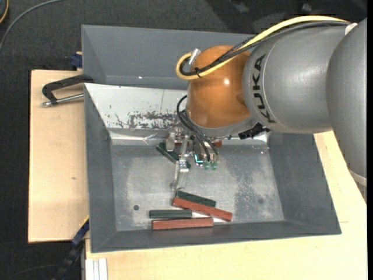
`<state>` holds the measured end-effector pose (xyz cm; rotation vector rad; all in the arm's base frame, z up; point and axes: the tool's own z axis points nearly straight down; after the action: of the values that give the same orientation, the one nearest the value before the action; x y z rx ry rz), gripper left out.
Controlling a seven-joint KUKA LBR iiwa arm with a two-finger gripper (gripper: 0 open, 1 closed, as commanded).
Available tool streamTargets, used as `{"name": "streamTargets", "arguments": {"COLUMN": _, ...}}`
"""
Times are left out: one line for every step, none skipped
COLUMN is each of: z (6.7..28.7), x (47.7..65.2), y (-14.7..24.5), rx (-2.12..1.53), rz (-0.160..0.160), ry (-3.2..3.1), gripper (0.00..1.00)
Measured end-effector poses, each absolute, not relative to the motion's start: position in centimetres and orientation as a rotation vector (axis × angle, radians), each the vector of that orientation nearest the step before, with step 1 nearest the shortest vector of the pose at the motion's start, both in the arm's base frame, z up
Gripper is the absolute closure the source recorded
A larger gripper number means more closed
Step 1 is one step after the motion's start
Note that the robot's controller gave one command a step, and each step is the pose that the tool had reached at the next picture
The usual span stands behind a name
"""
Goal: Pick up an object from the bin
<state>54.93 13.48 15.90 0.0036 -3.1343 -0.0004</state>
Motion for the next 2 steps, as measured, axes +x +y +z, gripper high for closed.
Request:
{"name": "streamTargets", "arguments": {"z": 10.3, "x": 51.7, "y": 12.6, "rx": 0.252, "rz": 0.0, "ry": -3.126, "gripper": 0.0}}
{"name": "streamTargets", "arguments": {"z": 7.1, "x": 49.7, "y": 8.0, "rx": 0.556, "rz": 0.0, "ry": -3.091, "gripper": 0.0}}
